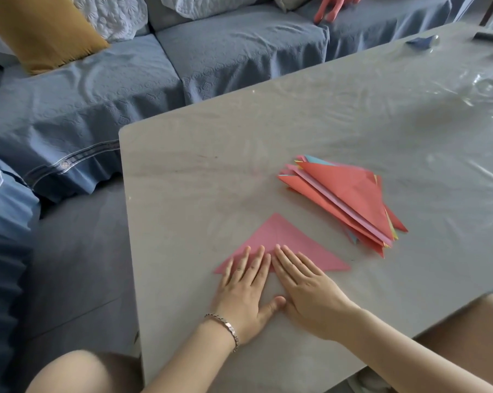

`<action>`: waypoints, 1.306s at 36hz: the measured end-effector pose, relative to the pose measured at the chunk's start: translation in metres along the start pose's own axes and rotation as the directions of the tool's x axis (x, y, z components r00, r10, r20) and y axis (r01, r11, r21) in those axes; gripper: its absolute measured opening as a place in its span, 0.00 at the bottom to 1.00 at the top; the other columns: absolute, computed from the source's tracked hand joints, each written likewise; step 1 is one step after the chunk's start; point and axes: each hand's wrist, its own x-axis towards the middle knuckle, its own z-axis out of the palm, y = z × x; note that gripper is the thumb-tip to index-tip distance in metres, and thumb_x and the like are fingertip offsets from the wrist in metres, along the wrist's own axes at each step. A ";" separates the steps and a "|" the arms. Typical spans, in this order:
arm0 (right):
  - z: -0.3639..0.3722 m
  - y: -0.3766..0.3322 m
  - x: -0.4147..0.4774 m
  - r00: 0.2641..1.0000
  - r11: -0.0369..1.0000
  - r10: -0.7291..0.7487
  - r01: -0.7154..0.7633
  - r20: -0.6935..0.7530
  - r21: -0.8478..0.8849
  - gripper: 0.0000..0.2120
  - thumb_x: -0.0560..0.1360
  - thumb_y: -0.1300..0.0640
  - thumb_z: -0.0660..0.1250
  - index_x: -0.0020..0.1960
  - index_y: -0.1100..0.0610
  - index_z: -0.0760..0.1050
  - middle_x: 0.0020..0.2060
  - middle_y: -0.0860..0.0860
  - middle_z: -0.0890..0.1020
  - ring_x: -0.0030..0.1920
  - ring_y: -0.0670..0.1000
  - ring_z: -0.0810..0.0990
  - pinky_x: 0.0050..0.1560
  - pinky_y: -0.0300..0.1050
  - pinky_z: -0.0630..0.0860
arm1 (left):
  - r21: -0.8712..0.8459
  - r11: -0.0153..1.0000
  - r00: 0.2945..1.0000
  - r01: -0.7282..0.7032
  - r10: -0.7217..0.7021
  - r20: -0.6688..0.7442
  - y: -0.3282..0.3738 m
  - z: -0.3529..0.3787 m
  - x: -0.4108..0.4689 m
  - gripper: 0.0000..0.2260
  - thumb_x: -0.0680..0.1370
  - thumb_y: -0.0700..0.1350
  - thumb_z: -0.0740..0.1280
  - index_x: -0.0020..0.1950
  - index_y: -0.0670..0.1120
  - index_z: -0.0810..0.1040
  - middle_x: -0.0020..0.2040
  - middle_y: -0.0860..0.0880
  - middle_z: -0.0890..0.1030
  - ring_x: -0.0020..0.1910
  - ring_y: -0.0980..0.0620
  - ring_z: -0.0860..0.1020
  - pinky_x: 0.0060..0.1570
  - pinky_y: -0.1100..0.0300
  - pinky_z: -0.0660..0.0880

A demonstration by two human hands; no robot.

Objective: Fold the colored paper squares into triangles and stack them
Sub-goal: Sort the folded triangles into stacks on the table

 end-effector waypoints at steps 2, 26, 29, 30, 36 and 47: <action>-0.001 0.000 -0.001 1.000 1.000 -0.001 0.001 0.008 -0.003 0.31 0.71 0.44 0.53 0.66 0.62 0.71 0.65 0.57 0.74 0.66 0.53 0.71 0.68 0.44 0.50 | -0.007 1.000 0.999 0.006 -0.006 0.033 0.001 -0.002 0.001 0.32 0.78 0.64 0.40 0.70 0.44 0.63 0.70 0.49 0.67 0.72 0.50 0.56 0.66 0.52 0.51; -0.009 0.046 -0.054 0.955 0.955 0.281 -0.268 0.096 -0.129 0.35 0.79 0.39 0.40 0.68 0.65 0.66 0.67 0.60 0.69 0.67 0.57 0.69 0.68 0.44 0.50 | -0.040 0.975 0.970 0.218 -0.212 0.122 -0.027 -0.006 -0.025 0.34 0.79 0.63 0.41 0.69 0.39 0.66 0.69 0.47 0.69 0.68 0.52 0.62 0.66 0.53 0.48; -0.011 0.049 -0.060 0.936 0.943 0.322 -0.305 0.139 -0.132 0.36 0.79 0.38 0.41 0.68 0.65 0.66 0.67 0.60 0.69 0.67 0.57 0.69 0.67 0.44 0.50 | -0.070 0.966 0.965 0.248 -0.240 0.104 -0.024 -0.005 -0.027 0.35 0.78 0.64 0.41 0.68 0.39 0.68 0.68 0.46 0.71 0.68 0.50 0.64 0.67 0.52 0.46; -0.012 0.050 -0.062 0.930 0.940 0.334 -0.317 0.156 -0.123 0.36 0.79 0.38 0.41 0.68 0.65 0.66 0.67 0.60 0.69 0.67 0.57 0.69 0.67 0.44 0.50 | -0.082 0.959 0.959 0.271 -0.261 0.107 -0.023 -0.005 -0.027 0.35 0.78 0.64 0.41 0.67 0.39 0.68 0.68 0.45 0.71 0.68 0.49 0.66 0.67 0.53 0.46; -0.012 0.046 -0.064 0.941 0.936 0.337 -0.339 -0.034 -0.096 0.30 0.75 0.41 0.56 0.59 0.66 0.76 0.58 0.59 0.79 0.60 0.58 0.77 0.66 0.50 0.64 | -0.099 0.941 0.945 0.322 -0.314 0.088 -0.021 -0.002 -0.028 0.37 0.78 0.64 0.40 0.67 0.38 0.70 0.67 0.44 0.71 0.68 0.49 0.66 0.67 0.54 0.46; -0.059 0.039 0.023 0.813 0.804 0.513 -0.567 0.275 0.178 0.32 0.68 0.42 0.70 0.67 0.51 0.65 0.59 0.50 0.71 0.63 0.53 0.66 0.59 0.45 0.66 | -0.126 0.932 0.940 0.340 -0.338 0.043 -0.023 -0.010 -0.024 0.38 0.76 0.66 0.39 0.62 0.42 0.76 0.63 0.48 0.76 0.61 0.50 0.75 0.59 0.53 0.61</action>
